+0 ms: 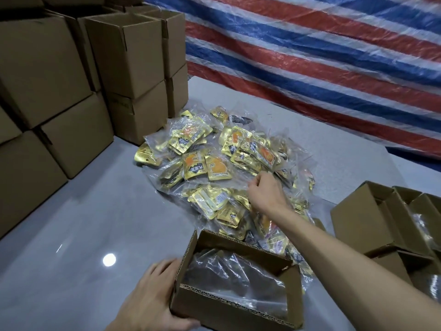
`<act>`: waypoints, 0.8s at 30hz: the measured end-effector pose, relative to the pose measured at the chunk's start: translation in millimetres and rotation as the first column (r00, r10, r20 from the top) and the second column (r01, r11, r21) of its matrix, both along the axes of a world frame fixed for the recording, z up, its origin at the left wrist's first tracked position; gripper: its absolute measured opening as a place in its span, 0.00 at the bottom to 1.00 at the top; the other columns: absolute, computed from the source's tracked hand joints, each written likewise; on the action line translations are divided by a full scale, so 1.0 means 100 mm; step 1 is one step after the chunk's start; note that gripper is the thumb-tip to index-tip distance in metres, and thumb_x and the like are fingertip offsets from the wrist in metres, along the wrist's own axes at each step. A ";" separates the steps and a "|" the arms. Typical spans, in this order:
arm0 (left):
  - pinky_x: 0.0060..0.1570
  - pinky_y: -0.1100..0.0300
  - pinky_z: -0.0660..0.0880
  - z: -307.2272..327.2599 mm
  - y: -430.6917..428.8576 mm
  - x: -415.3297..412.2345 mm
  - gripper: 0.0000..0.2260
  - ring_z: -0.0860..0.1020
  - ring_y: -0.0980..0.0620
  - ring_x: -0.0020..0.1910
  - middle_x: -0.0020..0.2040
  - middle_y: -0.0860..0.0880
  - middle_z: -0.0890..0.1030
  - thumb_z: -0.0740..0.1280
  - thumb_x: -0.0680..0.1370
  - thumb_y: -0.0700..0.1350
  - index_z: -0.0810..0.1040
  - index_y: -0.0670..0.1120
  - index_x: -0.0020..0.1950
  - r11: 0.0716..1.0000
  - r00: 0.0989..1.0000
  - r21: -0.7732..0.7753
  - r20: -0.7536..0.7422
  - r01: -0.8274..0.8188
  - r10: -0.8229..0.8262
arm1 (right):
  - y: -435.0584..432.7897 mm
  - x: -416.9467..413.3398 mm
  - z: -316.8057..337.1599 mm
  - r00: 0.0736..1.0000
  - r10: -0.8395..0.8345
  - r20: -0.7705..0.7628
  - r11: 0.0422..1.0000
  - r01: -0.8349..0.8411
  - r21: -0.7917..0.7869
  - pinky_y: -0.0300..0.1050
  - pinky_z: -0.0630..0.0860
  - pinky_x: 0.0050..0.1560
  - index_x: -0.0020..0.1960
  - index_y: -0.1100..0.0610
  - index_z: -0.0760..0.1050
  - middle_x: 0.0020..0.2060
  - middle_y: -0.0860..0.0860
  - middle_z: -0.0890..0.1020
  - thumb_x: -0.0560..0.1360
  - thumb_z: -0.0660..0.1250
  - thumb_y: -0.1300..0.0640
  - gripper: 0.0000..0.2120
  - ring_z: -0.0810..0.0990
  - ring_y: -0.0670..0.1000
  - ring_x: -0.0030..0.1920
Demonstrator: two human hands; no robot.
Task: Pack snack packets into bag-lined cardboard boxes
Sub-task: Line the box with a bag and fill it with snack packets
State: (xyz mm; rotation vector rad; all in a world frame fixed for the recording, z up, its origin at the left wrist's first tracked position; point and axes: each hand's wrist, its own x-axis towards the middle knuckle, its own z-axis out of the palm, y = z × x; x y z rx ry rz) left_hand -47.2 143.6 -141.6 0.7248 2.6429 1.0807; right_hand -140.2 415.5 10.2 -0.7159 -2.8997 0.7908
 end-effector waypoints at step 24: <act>0.61 0.60 0.69 -0.06 -0.02 -0.01 0.49 0.61 0.69 0.68 0.67 0.75 0.63 0.66 0.54 0.83 0.57 0.74 0.74 1.000 1.000 0.016 0.021 0.004 -0.004 | -0.22 0.04 0.12 0.976 -0.129 0.177 0.656 0.218 -0.723 0.37 0.63 0.18 0.62 0.51 0.73 0.23 0.50 0.78 0.81 0.61 0.65 0.14 0.65 0.45 0.20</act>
